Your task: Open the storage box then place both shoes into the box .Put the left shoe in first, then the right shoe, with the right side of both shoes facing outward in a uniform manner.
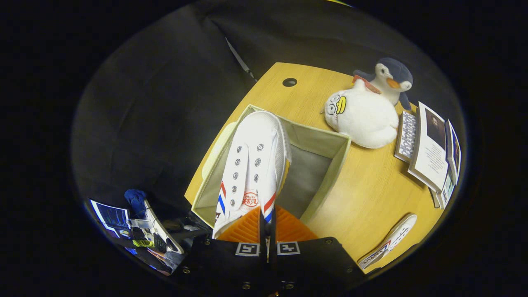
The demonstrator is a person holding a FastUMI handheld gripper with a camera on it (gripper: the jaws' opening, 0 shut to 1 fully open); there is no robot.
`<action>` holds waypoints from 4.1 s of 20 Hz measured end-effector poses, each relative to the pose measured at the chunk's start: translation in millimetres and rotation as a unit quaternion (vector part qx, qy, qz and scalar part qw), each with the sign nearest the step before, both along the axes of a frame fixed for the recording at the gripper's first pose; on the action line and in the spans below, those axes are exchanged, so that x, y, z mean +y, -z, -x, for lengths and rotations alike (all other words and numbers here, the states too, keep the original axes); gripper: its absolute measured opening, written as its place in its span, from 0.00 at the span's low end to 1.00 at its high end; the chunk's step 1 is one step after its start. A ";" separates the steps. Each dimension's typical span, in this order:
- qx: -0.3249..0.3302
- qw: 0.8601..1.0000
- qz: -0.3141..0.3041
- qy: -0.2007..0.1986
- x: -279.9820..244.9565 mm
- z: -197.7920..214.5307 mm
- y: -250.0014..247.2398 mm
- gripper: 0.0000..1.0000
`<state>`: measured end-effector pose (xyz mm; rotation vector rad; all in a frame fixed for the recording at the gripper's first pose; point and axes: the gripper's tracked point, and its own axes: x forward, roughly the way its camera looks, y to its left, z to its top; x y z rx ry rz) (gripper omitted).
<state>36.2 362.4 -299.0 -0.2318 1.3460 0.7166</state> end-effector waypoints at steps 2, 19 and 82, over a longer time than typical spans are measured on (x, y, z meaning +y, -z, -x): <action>0.004 1.000 0.007 -0.003 6.6 0.3 8.1 0.01; -0.050 0.996 -0.060 0.032 -33.5 -29.2 -64.5 0.92; 0.024 0.957 0.120 0.262 -425.0 11.3 100.1 0.02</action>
